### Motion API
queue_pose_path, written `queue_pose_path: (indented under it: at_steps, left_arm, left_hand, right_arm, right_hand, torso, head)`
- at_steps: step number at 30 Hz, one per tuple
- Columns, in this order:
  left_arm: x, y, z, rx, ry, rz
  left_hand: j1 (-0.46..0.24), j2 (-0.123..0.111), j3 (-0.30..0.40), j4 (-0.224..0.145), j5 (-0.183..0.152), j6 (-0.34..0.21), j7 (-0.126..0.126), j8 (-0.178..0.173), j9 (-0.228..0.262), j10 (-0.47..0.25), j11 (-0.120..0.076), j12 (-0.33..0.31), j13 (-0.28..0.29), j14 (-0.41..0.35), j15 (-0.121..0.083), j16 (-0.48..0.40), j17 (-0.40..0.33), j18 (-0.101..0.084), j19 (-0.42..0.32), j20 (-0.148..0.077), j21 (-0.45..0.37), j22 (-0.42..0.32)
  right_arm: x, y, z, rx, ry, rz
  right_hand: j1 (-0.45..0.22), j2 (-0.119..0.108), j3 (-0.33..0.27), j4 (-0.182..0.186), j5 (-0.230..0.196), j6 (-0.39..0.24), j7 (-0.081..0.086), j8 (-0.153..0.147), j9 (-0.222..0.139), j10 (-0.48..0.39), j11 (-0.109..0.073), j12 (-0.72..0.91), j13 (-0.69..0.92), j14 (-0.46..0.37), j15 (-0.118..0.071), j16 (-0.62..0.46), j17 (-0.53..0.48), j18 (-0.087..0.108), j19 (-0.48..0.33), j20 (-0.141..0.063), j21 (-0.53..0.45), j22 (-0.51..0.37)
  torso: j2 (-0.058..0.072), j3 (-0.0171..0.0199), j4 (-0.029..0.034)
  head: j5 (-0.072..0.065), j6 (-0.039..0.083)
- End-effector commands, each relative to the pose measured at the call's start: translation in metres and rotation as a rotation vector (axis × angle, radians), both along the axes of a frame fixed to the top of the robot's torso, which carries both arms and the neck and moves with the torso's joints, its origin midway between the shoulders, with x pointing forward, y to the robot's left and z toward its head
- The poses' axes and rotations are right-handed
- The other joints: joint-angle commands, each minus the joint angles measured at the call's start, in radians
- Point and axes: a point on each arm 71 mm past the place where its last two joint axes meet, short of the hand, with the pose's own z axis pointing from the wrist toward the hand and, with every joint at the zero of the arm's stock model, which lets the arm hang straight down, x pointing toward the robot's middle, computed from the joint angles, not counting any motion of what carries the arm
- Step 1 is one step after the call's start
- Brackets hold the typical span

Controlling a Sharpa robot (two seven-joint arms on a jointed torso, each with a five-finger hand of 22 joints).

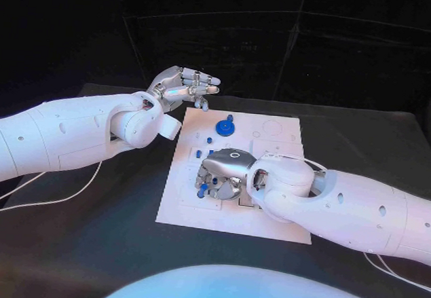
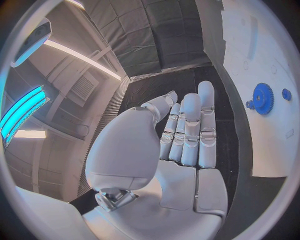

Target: Assemble the parts on the task board

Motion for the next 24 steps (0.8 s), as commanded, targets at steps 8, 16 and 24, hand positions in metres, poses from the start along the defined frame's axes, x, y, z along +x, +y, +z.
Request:
queue_pose_path:
  at_steps: [8, 16, 24]
  left_arm:
    - [0.000, -0.001, 0.001, -0.008, 0.000, -0.013]
    - [0.000, -0.001, 0.001, -0.008, 0.002, -0.013]
    - [0.000, -0.001, 0.001, -0.008, 0.004, -0.016]
  left_hand:
    - [-0.006, 0.005, -0.002, -0.002, 0.002, -0.008, 0.001, 0.005, -0.001, -0.009, 0.000, 0.005, -0.001, -0.008, 0.001, -0.001, -0.002, 0.006, -0.007, 0.004, -0.006, -0.002]
    - [-0.006, 0.005, -0.002, -0.002, 0.002, -0.008, 0.001, 0.005, -0.001, -0.009, 0.000, 0.005, -0.001, -0.008, 0.001, -0.001, -0.002, 0.006, -0.007, 0.004, -0.006, -0.002]
    - [-0.006, 0.005, -0.002, -0.002, 0.002, -0.008, 0.001, 0.005, -0.001, -0.009, 0.000, 0.005, -0.001, -0.008, 0.001, -0.001, -0.002, 0.006, -0.007, 0.004, -0.006, -0.002]
  right_arm:
    - [-0.008, 0.006, -0.006, -0.085, -0.091, 0.025]
    - [-0.011, 0.012, -0.006, -0.081, -0.095, 0.044]
    - [-0.009, 0.013, -0.003, -0.036, -0.108, 0.026]
  right_hand:
    - [-0.012, -0.006, 0.005, -0.002, 0.006, -0.002, 0.007, -0.006, 0.002, 0.001, 0.007, -0.005, -0.001, 0.027, 0.005, -0.002, -0.001, -0.011, -0.003, 0.004, 0.001, 0.000]
    - [-0.049, -0.035, -0.004, 0.004, 0.020, -0.040, 0.020, -0.020, -0.003, -0.035, 0.020, -0.037, -0.004, 0.024, 0.016, -0.004, -0.007, -0.010, -0.014, 0.012, -0.004, -0.011]
    - [-0.075, -0.062, -0.027, 0.008, 0.016, -0.135, 0.032, -0.019, -0.003, -0.123, 0.042, -0.051, -0.005, 0.012, 0.034, -0.024, -0.044, -0.001, -0.046, 0.029, -0.029, -0.061]
  torso:
    - [0.000, 0.0000, 0.0012]
    - [0.000, -0.0004, -0.0001]
    - [-0.001, 0.0000, 0.0007]
  head:
    - [0.000, -0.002]
    - [0.000, -0.002]
    - [0.000, -0.002]
